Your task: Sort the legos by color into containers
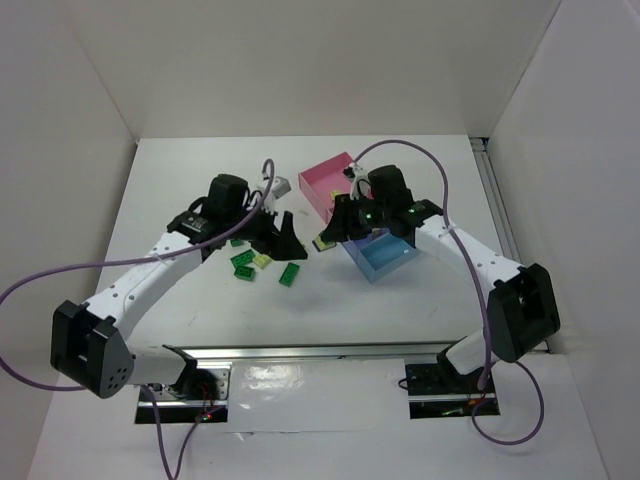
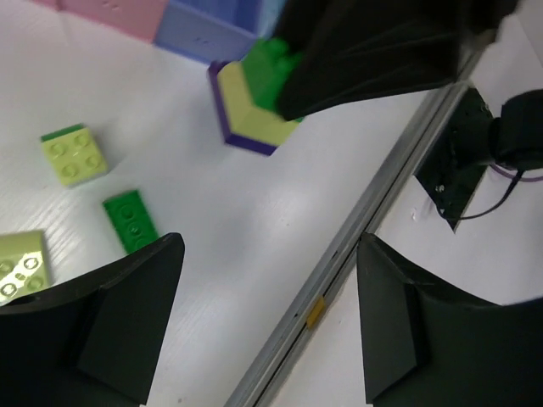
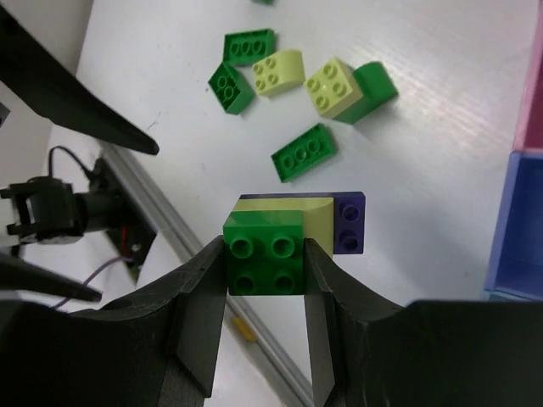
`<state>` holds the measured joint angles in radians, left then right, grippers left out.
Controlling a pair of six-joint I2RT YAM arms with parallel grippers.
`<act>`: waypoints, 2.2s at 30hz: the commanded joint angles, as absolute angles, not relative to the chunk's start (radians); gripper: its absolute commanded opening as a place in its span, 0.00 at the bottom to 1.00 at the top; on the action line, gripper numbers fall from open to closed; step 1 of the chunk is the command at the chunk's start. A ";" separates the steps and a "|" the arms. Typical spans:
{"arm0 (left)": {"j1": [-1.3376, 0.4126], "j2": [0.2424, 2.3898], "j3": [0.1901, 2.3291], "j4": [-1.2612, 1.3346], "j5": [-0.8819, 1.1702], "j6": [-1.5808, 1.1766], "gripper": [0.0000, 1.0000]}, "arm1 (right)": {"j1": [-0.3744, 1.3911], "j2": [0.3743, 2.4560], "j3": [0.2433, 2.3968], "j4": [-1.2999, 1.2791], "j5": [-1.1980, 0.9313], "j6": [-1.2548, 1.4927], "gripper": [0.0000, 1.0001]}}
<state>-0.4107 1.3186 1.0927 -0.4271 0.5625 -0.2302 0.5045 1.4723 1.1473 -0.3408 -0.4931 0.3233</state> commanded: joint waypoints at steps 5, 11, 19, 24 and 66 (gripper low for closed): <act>-0.632 1.324 1.127 -0.360 0.266 -0.135 0.86 | 0.426 1.431 1.080 -0.212 -0.793 0.407 0.26; -0.754 1.310 1.095 -0.314 0.060 -0.112 0.86 | 0.399 1.411 1.060 -0.192 -0.864 0.437 0.26; -0.821 1.299 1.052 -0.236 -0.133 -0.150 0.83 | 0.399 1.402 1.029 -0.170 -0.902 0.457 0.26; -0.821 1.272 1.017 -0.169 -0.123 -0.173 0.71 | 0.399 1.402 1.029 -0.161 -0.925 0.457 0.26; -0.597 1.238 0.965 -0.121 0.235 -0.288 0.00 | 0.368 1.529 1.190 -0.339 -0.162 0.425 0.27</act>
<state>-0.6186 1.2678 0.9398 -0.1547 0.1707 -0.2661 0.3519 1.4887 1.1194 -0.2974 -0.3676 0.4259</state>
